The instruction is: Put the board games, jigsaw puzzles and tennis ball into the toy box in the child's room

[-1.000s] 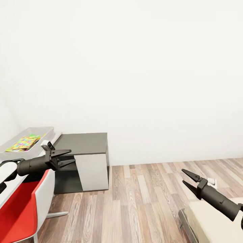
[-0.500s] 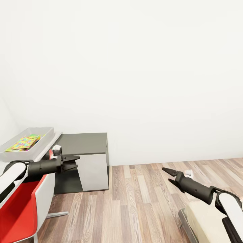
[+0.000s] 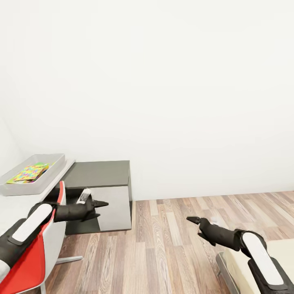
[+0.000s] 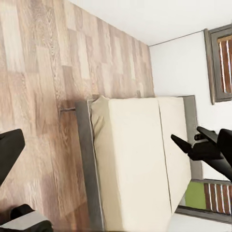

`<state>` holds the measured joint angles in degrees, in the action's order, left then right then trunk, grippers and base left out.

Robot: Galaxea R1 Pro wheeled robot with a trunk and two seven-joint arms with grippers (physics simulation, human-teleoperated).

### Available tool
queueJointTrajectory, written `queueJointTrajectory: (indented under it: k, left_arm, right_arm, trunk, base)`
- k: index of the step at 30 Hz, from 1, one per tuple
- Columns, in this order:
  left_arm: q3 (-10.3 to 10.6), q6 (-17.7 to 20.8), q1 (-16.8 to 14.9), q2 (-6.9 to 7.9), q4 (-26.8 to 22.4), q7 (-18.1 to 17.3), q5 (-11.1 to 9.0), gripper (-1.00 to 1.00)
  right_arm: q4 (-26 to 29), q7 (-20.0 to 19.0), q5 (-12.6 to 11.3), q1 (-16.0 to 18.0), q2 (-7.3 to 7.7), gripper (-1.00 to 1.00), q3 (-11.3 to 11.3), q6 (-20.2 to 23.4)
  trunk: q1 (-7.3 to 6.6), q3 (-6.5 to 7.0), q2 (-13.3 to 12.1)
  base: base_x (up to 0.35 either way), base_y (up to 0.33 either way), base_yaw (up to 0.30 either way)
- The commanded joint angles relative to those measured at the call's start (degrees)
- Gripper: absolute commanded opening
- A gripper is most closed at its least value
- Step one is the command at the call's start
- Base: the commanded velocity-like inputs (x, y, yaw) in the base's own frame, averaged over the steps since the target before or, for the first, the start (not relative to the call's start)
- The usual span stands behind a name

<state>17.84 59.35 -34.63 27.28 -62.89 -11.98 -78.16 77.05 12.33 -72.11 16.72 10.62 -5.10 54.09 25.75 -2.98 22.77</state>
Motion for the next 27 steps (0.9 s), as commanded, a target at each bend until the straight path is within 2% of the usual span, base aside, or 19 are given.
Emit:
queueJointTrajectory:
  k: [1,2,3,6,7,9,10,12,13,16,17,19,20,23,24,26,27]
  left_arm:
    - [0.1,0.0,-0.1,-1.38,0.6,1.1,1.8,1.0]
    - [0.1,0.0,-0.1,-2.04,0.9,1.9,2.4,1.0]
    - [0.2,-0.2,-0.1,-3.27,1.7,3.1,3.9,1.0]
    - [0.3,-0.7,-0.1,-4.74,3.5,4.3,6.4,1.0]
    - [0.3,-1.3,-0.1,-5.54,5.2,4.8,8.1,1.0]
    - [0.4,-2.2,-0.1,-6.27,7.1,5.1,9.7,1.0]
    - [0.5,-3.4,-0.1,-6.97,9.3,5.3,11.4,1.0]
    - [0.6,-4.9,-0.1,-7.69,11.7,5.4,13.1,1.0]
    - [0.7,-6.5,-0.1,-8.44,14.2,5.5,14.8,1.0]
    - [0.9,-9.0,-0.1,-9.72,18.1,5.6,17.4,1.0]
    - [0.9,-10.8,-0.1,-10.67,20.7,5.6,19.5,1.0]
    - [1.0,-12.8,-0.1,-11.64,23.6,5.6,21.9,1.0]
    - [1.0,-15.0,-0.1,-12.63,26.5,5.7,24.5,1.0]
    - [1.0,-18.9,-0.1,-14.12,31.3,5.7,28.6,1.0]
    - [1.0,-21.8,-0.1,-15.12,34.6,5.7,31.2,1.0]
    - [1.0,-25.0,-0.1,-16.15,38.0,5.8,33.7,1.0]
    - [1.0,-28.3,-0.1,-17.26,41.4,5.8,36.0,1.0]
  right_arm:
    - [-2.5,0.7,1.3,0.4,-0.37,1.0,0.0,0.2]
    - [-3.6,0.7,2.5,0.5,-0.59,1.0,0.1,0.1]
    - [-5.5,0.7,5.3,0.6,-1.16,1.0,0.1,-0.2]
    - [-7.8,0.7,10.0,0.8,-2.13,1.0,0.3,-1.6]
    - [-9.0,0.6,13.3,0.8,-2.9,1.0,0.6,-2.8]
    - [-10.2,0.6,16.4,0.8,-3.61,1.0,1.1,-4.2]
    - [-11.9,0.5,19.4,0.8,-4.18,1.0,1.7,-5.6]
    - [-14.1,0.4,22.1,0.8,-4.68,1.0,2.3,-7.0]
    - [-16.6,0.4,24.3,0.9,-5.13,1.0,3.0,-8.6]
    - [-21.3,0.4,27.0,0.9,-5.89,1.0,4.1,-11.6]
    - [-24.8,0.3,28.4,0.9,-6.41,1.0,5.1,-14.0]
    - [-28.5,0.3,29.6,0.9,-6.98,1.0,6.2,-16.7]
    - [-32.2,0.3,30.7,0.9,-7.57,1.0,7.5,-19.4]
    - [-37.3,0.4,32.5,0.9,-8.34,1.0,9.6,-23.6]
    - [-40.0,0.4,33.7,0.9,-8.75,1.0,11.0,-26.2]
    - [-43.4,0.5,35.6,0.9,-9.11,1.0,12.9,-29.7]
    - [-44.4,0.5,36.2,0.9,-9.18,1.0,13.4,-30.7]
  trunk:
    - [0.04,-0.13,0.1]
    - [0.04,-0.13,0.1]
    - [0.04,-0.13,0.1]
    - [0.04,-0.13,0.1]
    - [0.04,-0.13,0.1]
    - [0.04,-0.13,0.1]
    - [0.04,-0.13,0.1]
    - [0.04,-0.13,0.1]
    - [0.04,-0.13,0.1]
    - [0.04,-0.13,0.1]
    - [0.04,-0.13,0.1]
    - [0.04,-0.13,0.1]
    - [0.04,-0.13,0.1]
    - [0.04,-0.13,0.1]
    - [0.04,-0.13,0.1]
    - [0.04,-0.13,0.1]
    - [0.04,-0.13,0.1]
  base:
    - [0.0,0.0,0.0]
    - [0.0,0.0,0.0]
    - [0.0,0.0,0.0]
    - [0.0,0.0,0.0]
    - [0.0,0.0,0.0]
    - [0.0,0.0,0.0]
    - [0.0,0.0,0.0]
    - [0.0,0.0,0.0]
    - [0.0,0.0,0.0]
    - [0.0,0.0,0.0]
    - [0.0,0.0,0.0]
    - [0.0,0.0,0.0]
    - [0.0,0.0,0.0]
    - [0.0,0.0,0.0]
    - [0.0,0.0,0.0]
    - [0.0,0.0,0.0]
    - [0.0,0.0,0.0]
